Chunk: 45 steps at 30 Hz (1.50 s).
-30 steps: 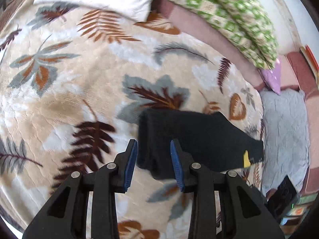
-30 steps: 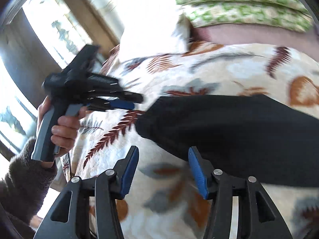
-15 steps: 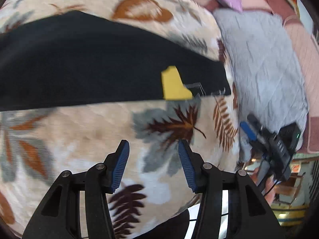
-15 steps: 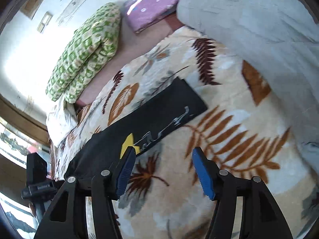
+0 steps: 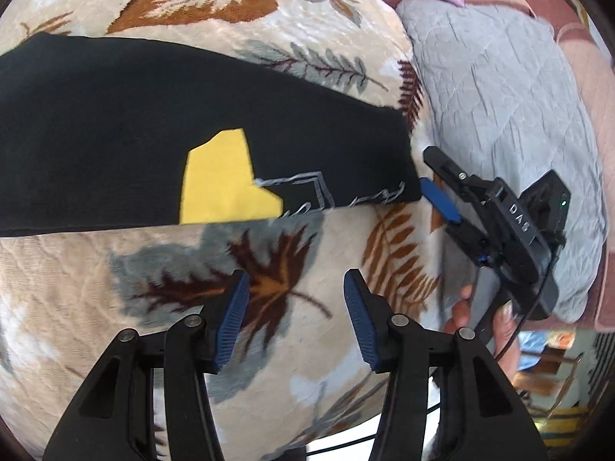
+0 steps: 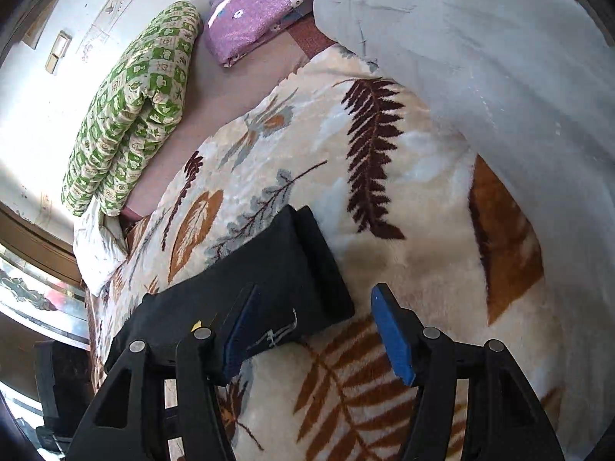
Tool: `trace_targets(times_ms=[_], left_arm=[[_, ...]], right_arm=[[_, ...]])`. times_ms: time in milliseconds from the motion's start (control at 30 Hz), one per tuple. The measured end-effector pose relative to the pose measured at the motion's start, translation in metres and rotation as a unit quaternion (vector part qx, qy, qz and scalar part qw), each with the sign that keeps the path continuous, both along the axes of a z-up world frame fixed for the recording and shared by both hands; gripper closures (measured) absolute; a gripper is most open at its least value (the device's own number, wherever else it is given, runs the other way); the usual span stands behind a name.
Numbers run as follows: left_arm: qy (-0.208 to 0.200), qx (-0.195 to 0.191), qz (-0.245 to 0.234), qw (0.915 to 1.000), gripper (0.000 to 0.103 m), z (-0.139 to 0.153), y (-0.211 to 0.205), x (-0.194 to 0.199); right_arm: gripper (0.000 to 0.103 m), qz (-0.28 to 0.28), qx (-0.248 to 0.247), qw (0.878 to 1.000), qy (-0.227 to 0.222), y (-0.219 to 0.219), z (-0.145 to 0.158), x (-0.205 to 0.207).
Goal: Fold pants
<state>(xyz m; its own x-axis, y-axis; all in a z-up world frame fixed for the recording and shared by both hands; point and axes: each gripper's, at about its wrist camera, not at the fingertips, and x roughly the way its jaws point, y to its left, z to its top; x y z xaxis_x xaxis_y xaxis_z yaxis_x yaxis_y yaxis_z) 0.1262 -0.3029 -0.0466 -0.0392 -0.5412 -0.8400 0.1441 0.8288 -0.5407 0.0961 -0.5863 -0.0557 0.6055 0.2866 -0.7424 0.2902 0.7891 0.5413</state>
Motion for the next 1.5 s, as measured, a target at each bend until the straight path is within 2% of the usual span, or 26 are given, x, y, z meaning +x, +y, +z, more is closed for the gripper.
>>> trace_targets(times_ms=[100, 200, 333, 500, 700, 900, 933, 967, 1000, 1100, 1233, 1500], left_arm=[[0.035, -0.032, 0.03, 0.9984, 0.053, -0.005, -0.01, 0.004], [0.064, -0.06, 0.057, 0.9945, 0.053, -0.01, -0.026, 0.003], [0.086, -0.084, 0.084, 0.9891, 0.053, -0.015, -0.043, 0.008], [0.091, -0.09, 0.106, 0.9861, 0.053, -0.024, -0.057, 0.017], [0.08, -0.064, 0.125, 0.9869, 0.053, -0.039, -0.07, 0.027], [0.057, -0.055, 0.134, 0.9878, 0.054, -0.032, -0.081, 0.035], [0.056, -0.056, 0.138, 0.9873, 0.055, -0.032, -0.081, 0.037], [0.054, -0.056, 0.137, 0.9875, 0.067, -0.033, -0.082, 0.038], [0.054, -0.056, 0.132, 0.9882, 0.074, -0.035, -0.08, 0.039], [0.082, -0.084, 0.148, 0.982, 0.079, -0.049, -0.067, 0.038], [0.098, -0.102, 0.152, 0.9783, 0.081, -0.051, -0.06, 0.037], [0.091, -0.107, 0.148, 0.9791, 0.081, -0.053, -0.06, 0.036]], right_arm=[[0.041, 0.015, 0.026, 1.0, 0.0, -0.005, -0.004, 0.019], [0.041, 0.038, 0.023, 0.999, 0.007, -0.007, -0.005, 0.035], [0.041, 0.061, 0.036, 0.997, 0.019, -0.012, -0.012, 0.051], [0.041, 0.048, 0.027, 0.998, 0.019, -0.022, -0.014, 0.055], [0.041, 0.045, 0.027, 0.998, 0.016, -0.031, -0.013, 0.051], [0.041, 0.046, 0.034, 0.998, 0.018, -0.035, -0.015, 0.05], [0.041, 0.046, 0.032, 0.998, 0.02, -0.035, -0.015, 0.051], [0.041, 0.045, 0.031, 0.998, 0.021, -0.035, -0.015, 0.051], [0.041, 0.046, 0.033, 0.998, 0.022, -0.034, -0.016, 0.052], [0.041, 0.048, 0.041, 0.998, 0.025, -0.033, -0.017, 0.057], [0.041, 0.068, 0.06, 0.995, 0.039, -0.028, -0.024, 0.069], [0.045, 0.111, 0.089, 0.989, 0.049, -0.011, -0.031, 0.091]])
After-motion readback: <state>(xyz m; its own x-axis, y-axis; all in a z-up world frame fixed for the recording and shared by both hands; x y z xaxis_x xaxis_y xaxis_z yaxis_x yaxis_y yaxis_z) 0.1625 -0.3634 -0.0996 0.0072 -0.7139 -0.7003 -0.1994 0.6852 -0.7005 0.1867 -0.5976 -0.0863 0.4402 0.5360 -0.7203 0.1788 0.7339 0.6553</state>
